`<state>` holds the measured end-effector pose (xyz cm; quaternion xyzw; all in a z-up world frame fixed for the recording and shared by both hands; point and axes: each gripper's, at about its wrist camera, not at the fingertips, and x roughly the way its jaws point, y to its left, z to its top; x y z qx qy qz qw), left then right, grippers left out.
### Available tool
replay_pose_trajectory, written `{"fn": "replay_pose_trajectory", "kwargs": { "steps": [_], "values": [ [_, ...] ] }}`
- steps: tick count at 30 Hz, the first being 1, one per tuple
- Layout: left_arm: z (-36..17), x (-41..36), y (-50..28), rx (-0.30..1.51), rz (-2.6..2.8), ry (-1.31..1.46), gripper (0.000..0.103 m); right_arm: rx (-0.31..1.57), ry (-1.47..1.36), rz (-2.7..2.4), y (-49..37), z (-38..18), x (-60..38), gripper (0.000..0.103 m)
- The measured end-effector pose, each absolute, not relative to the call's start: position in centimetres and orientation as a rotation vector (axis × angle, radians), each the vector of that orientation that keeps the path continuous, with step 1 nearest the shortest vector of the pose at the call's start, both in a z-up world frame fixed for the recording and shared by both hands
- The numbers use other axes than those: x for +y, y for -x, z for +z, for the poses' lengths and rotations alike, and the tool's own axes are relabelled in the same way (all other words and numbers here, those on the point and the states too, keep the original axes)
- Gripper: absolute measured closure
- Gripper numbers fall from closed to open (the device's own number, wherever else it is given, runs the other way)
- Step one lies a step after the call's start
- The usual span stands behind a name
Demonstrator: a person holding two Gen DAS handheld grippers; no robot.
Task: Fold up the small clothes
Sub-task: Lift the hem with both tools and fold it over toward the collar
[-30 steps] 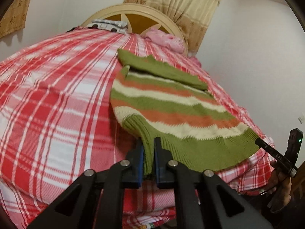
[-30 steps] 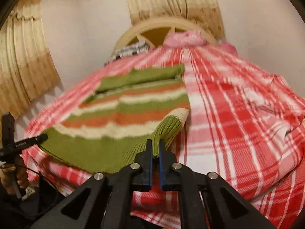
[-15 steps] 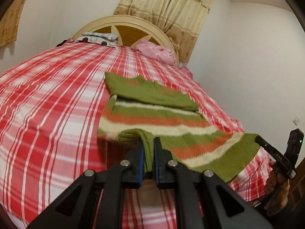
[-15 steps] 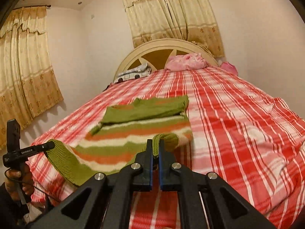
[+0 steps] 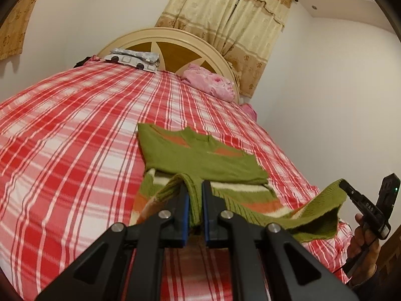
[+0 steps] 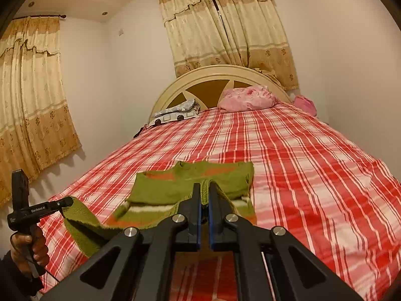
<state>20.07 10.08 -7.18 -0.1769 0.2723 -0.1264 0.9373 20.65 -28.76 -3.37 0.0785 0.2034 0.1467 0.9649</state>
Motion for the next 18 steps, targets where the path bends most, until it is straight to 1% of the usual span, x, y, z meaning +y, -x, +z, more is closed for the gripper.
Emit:
{"fn": "replay_pose_trajectory", "kwargs": {
  "steps": [8, 18],
  "values": [
    [-5.6, 10.8, -26.3, 0.546, -0.242, 0.351, 0.094, 0.432, -0.152, 0.291, -27.6, -2.0, -28.2, 0.100],
    [-5.8, 11.2, -34.6, 0.558, -0.229, 0.316, 0.094, 0.470, -0.115, 0.251, -36.4, -1.6, -27.1, 0.100]
  ]
}}
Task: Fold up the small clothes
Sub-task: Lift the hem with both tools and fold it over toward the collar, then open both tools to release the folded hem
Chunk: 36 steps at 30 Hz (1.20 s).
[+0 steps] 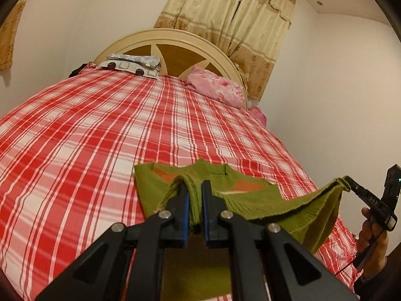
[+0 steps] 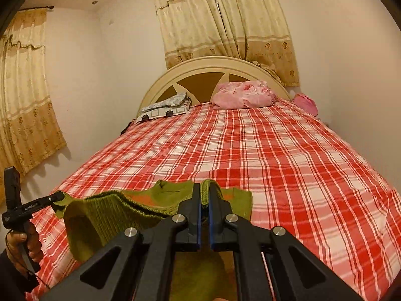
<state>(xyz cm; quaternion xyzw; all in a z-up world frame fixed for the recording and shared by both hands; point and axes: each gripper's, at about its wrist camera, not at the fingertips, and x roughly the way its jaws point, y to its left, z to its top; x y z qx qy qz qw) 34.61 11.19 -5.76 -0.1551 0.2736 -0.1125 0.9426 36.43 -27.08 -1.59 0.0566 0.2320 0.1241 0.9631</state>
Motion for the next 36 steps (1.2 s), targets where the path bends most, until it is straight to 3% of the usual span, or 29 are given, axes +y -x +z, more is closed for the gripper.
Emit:
{"fn": "replay_pose_trajectory", "kwargs": {
  "steps": [8, 26, 29, 31, 32, 34, 35, 36],
  "values": [
    [-6.8, 11.3, -41.1, 0.589, -0.208, 0.286, 0.094, 0.517, -0.099, 0.225, -44.7, -3.2, -26.6, 0.100],
    [-14.1, 10.7, -50.8, 0.737, -0.135, 0.277, 0.093, 0.730, -0.089, 0.162, -57.9, -13.1, -27.0, 0.100],
    [-14.7, 10.7, -51.0, 0.749, -0.099, 0.280, 0.082, 0.777, -0.081, 0.164, -59.2, -14.9, -26.9, 0.100],
    [-14.8, 10.9, -50.9, 0.756, -0.075, 0.285, 0.057, 0.816, -0.074, 0.161, -59.9, -15.9, -26.7, 0.099],
    [-14.6, 11.0, -50.7, 0.749, -0.069, 0.289, 0.052, 0.825, -0.064, 0.153, -60.1, -16.3, -26.6, 0.096],
    [-14.1, 11.2, -50.0, 0.726, -0.070, 0.287, 0.045, 0.818, -0.049, 0.132, -59.9, -16.4, -26.8, 0.076],
    [-13.8, 11.3, -49.6, 0.719, -0.070, 0.281, 0.045, 0.809, -0.058, 0.136, -59.7, -16.2, -27.0, 0.049],
    [-13.5, 11.4, -49.2, 0.716, -0.075, 0.278, 0.045, 0.799, -0.068, 0.142, -59.5, -16.1, -27.2, 0.038]
  ]
}}
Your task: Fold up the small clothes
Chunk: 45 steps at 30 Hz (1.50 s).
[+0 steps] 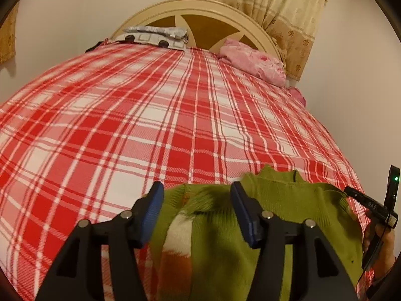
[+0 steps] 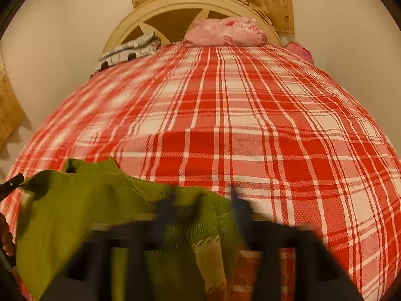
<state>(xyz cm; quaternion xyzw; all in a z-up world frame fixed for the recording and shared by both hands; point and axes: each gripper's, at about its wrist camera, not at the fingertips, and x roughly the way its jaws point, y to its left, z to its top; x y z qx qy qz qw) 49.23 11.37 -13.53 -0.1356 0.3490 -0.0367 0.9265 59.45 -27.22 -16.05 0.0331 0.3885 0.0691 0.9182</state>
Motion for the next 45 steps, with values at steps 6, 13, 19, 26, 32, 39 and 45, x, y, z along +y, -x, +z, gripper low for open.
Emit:
{"fn": "replay_pose_trajectory", "kwargs": {
  "steps": [6, 13, 19, 26, 32, 39, 45],
  "values": [
    [-13.6, 11.3, -46.0, 0.720, -0.057, 0.250, 0.045, 0.761, -0.089, 0.133, -56.8, -14.3, -29.0, 0.038],
    [-16.6, 10.5, -44.1, 0.805, -0.005, 0.208, 0.045, 0.846, -0.009, 0.129, -54.3, -15.8, -28.1, 0.057],
    [-18.0, 10.9, -43.4, 0.837, 0.001, 0.233, 0.041, 0.947, 0.013, 0.062, -53.8, -18.5, -28.8, 0.059],
    [-18.3, 11.3, -42.1, 0.835, -0.021, 0.259, 0.040, 0.911, -0.086, 0.114, -49.8, -16.4, -29.3, 0.059],
    [-18.5, 12.4, -40.2, 0.822, -0.073, 0.351, 0.040, 0.927, -0.124, 0.172, -45.1, -16.3, -29.2, 0.059],
    [-18.1, 11.5, -38.7, 0.809, -0.168, 0.346, 0.072, 0.943, -0.157, 0.210, -42.8, -17.2, -30.1, 0.059],
    [-17.8, 11.3, -37.9, 0.805, -0.189, 0.339, 0.093, 0.948, -0.196, 0.243, -43.5, -17.8, -29.9, 0.095]
  ]
}}
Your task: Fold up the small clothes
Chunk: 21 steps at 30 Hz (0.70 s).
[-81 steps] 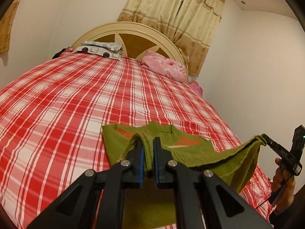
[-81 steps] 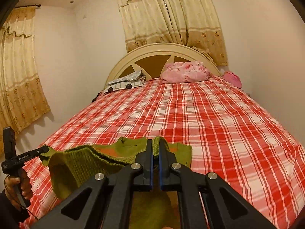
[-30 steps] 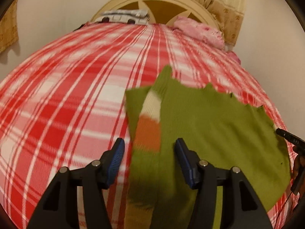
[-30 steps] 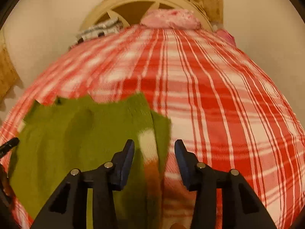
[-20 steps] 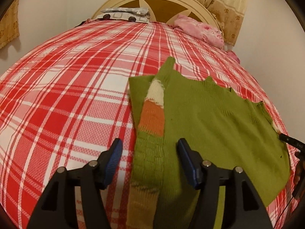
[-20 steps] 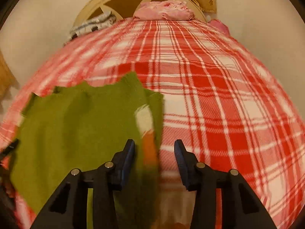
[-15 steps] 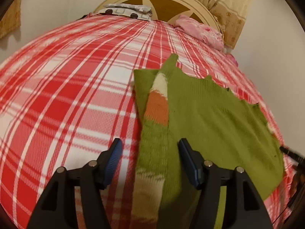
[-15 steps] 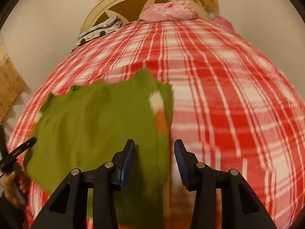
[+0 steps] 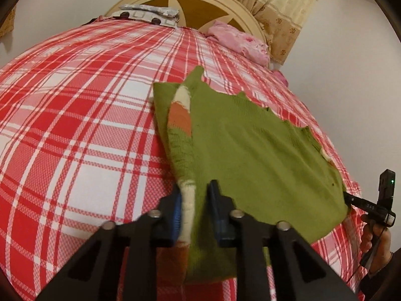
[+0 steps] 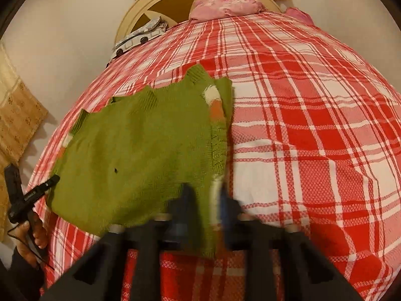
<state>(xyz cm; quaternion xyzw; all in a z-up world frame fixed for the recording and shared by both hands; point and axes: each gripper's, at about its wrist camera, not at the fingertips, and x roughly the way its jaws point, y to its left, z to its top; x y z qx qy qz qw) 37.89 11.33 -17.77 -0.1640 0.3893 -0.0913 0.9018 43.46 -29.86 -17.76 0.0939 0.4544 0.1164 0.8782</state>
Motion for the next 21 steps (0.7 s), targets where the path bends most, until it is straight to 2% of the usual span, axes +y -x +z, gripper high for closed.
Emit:
{"fn": "replay_pose_trajectory", "kwargs": {
  "steps": [7, 12, 14, 17, 19, 21],
  "values": [
    [-16.9, 12.1, -35.7, 0.792, -0.225, 0.387, 0.096, 0.834, -0.149, 0.266, -40.4, -14.5, -29.5, 0.097],
    [-18.2, 11.9, -36.2, 0.829, -0.194, 0.364, 0.095, 0.914, -0.147, 0.224, -41.0, -17.5, -30.2, 0.097],
    [-18.6, 12.2, -36.4, 0.838, -0.191, 0.375, 0.090, 0.939, -0.199, 0.221, -41.3, -18.7, -31.0, 0.097],
    [-18.5, 12.4, -36.3, 0.845, -0.167, 0.369, 0.075, 0.923, -0.236, 0.224, -41.3, -18.6, -31.3, 0.095],
    [-18.3, 12.6, -36.0, 0.844, -0.124, 0.346, 0.046, 0.928, -0.212, 0.199, -41.3, -18.2, -31.2, 0.086],
    [-17.8, 12.8, -35.5, 0.818, -0.092, 0.335, 0.042, 0.909, -0.178, 0.164, -40.9, -17.4, -31.0, 0.042]
  ]
}}
